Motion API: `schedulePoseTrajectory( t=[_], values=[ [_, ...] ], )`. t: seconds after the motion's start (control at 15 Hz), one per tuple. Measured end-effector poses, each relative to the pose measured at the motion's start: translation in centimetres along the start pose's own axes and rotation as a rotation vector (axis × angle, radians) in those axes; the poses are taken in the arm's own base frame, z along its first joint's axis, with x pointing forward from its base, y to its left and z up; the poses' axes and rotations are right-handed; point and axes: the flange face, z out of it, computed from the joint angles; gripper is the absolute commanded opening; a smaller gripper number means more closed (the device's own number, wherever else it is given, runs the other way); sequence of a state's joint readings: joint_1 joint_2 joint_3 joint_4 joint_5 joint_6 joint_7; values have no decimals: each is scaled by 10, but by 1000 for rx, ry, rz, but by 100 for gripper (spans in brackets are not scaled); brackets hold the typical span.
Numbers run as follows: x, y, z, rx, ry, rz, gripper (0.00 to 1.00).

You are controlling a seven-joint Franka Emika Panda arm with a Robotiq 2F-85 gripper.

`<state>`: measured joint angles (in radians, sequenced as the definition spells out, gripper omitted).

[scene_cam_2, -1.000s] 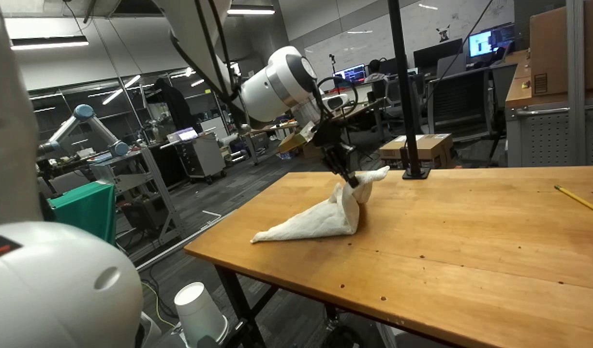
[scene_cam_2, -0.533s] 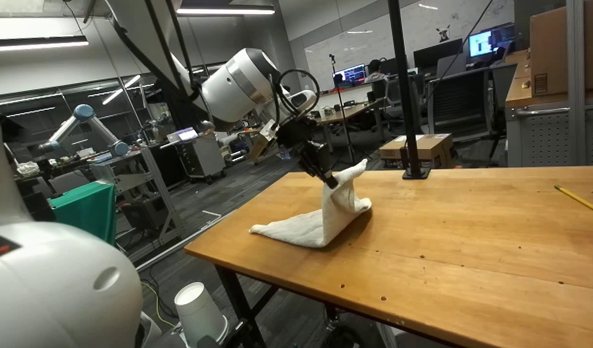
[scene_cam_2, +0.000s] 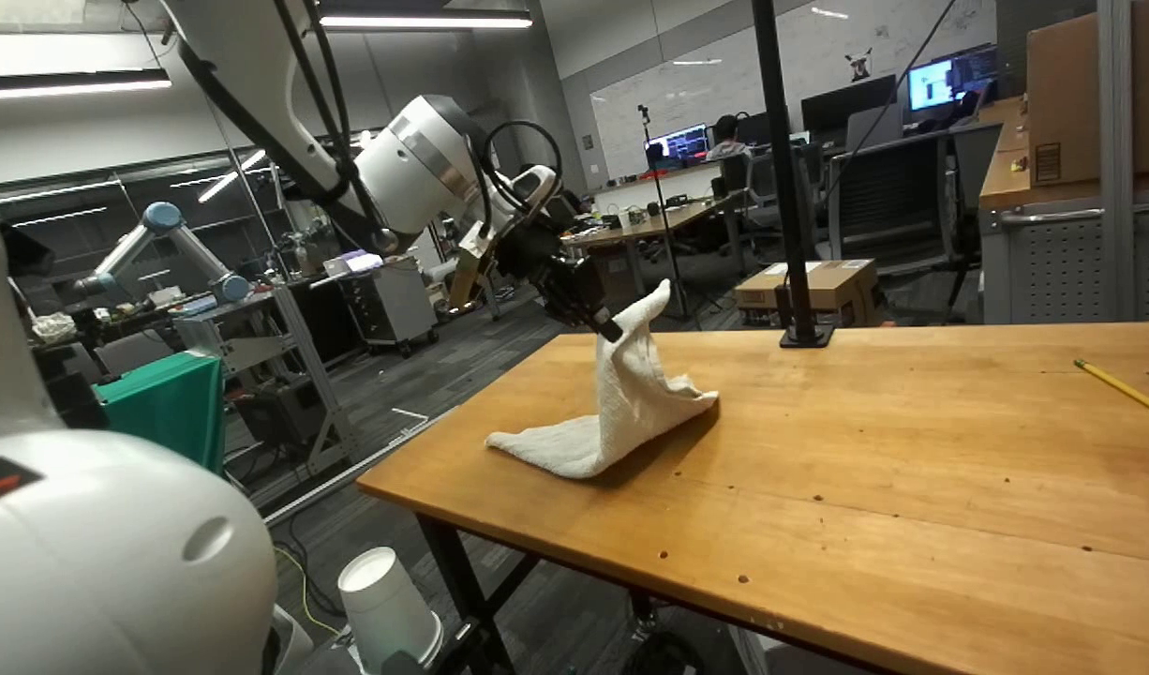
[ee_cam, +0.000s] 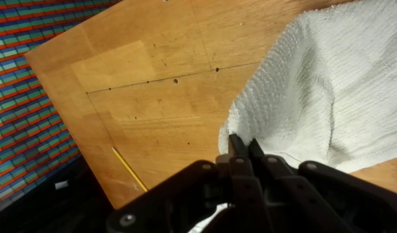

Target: Fold the towel thrice

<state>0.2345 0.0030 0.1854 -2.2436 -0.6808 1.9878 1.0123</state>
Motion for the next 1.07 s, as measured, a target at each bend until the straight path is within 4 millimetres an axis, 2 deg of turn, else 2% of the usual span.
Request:
schedulePoseTrajectory(
  t=[0.4, 0.73, 1.0, 1.07],
  values=[
    [-9, -51, -35, -71, 88, -97, 1],
    [-30, -103, -59, -81, 112, -181, 1],
    [-49, -135, -72, -86, 120, -238, 3],
    [-52, -141, -74, -85, 118, -247, 28]
  ],
)
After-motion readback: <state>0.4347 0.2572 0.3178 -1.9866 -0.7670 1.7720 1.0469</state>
